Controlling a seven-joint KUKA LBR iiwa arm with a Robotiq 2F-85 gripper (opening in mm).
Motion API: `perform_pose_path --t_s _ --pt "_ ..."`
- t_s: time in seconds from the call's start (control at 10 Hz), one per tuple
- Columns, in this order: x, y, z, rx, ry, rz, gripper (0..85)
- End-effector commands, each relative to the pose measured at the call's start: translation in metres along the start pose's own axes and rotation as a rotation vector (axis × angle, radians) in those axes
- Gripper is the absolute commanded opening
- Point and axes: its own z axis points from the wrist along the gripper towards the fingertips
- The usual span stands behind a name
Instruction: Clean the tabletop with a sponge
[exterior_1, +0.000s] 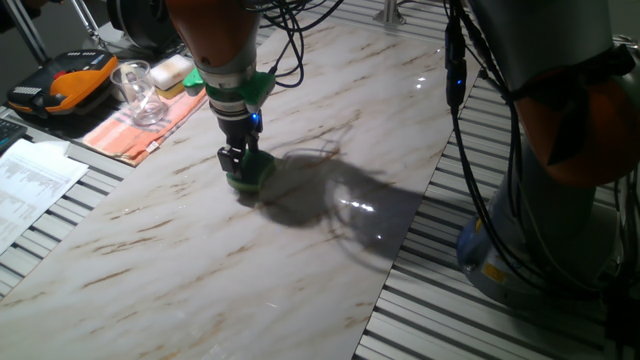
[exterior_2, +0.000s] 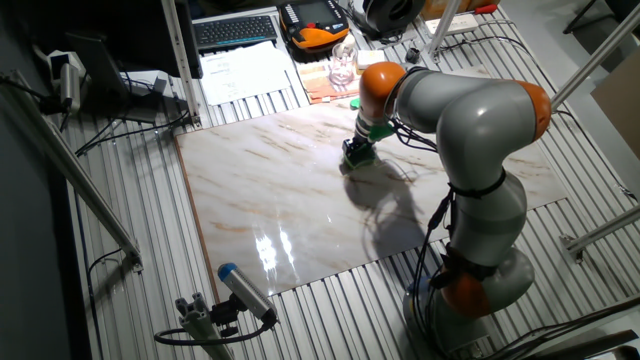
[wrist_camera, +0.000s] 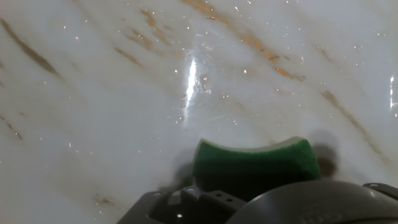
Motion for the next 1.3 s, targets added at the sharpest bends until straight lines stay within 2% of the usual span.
perform_pose_path --t_s 0.0,1.2 --pt "0.0 -0.001 0.001 0.0 0.0 0.0 68.0" --pt "-0.004 -0.004 0.013 -0.009 -0.007 0.002 68.0"
